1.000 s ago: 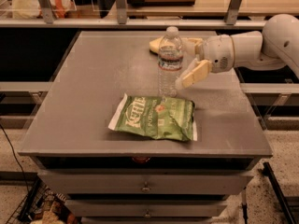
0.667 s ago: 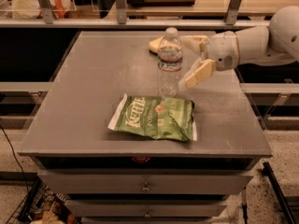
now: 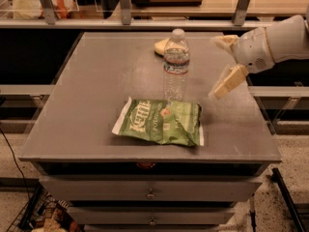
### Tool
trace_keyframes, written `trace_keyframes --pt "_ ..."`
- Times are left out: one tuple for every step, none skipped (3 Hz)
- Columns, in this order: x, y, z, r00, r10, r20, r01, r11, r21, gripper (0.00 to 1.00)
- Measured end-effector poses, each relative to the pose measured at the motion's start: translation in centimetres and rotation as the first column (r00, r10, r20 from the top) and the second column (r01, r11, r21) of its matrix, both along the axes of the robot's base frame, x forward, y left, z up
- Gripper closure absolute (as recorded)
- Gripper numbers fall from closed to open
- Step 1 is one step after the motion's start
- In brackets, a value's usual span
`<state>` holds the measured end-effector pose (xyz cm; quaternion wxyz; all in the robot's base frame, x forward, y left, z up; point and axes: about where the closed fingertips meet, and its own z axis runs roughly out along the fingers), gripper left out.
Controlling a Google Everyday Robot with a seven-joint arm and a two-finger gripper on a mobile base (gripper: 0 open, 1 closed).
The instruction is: Move water bottle near green jalapeno chip bag
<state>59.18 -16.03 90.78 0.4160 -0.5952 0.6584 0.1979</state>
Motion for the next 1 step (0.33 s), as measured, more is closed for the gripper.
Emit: trace_keyframes --pt "0.17 -3.29 -0.8 0.9999 0.006 -0.011 -0.008 0.991 -0.133 0.0"
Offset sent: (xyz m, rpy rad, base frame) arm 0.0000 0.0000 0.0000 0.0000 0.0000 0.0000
